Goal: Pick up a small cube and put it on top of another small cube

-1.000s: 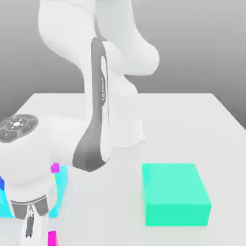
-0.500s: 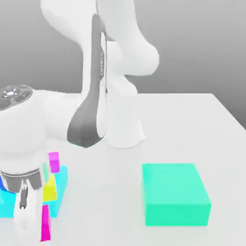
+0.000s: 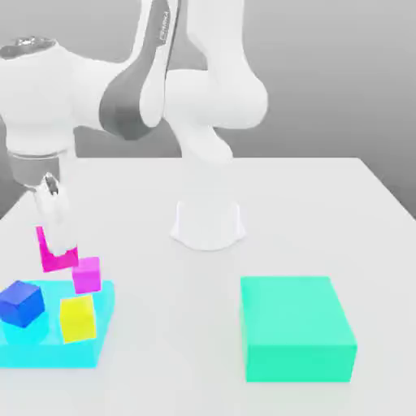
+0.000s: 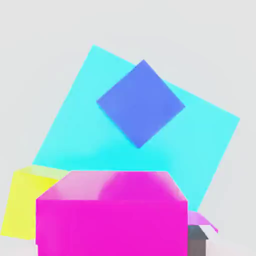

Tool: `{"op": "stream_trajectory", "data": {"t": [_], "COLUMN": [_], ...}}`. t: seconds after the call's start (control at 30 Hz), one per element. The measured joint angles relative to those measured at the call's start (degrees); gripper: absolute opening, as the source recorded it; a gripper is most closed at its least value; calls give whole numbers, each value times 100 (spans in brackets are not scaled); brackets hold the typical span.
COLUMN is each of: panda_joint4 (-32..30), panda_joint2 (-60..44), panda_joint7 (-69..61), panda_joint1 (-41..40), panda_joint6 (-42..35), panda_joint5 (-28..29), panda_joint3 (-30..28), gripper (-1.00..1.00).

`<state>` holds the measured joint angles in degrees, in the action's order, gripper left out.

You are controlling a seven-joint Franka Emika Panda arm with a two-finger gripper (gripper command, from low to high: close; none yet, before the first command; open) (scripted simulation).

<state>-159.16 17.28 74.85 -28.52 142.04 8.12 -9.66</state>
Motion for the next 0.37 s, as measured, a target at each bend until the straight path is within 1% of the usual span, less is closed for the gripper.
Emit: {"op": "stream_trajectory", "data": {"t": [0.07, 0.1, 0.27, 0.3, 0.37], "panda_joint4": [-331, -429, -645, -670, -670], "panda_joint2": [409, 412, -418, -585, -585], "panda_joint7": [-380, -495, -689, -708, -708], "panda_joint1": [-21, -26, 40, 55, 55], "panda_joint6": [-71, 23, 1069, 1260, 1260], "panda_joint5": [-44, -77, -212, -234, -234], "panda_joint3": [-169, -211, -326, -342, -342], "gripper": [-100, -100, -100, 100, 100]}}
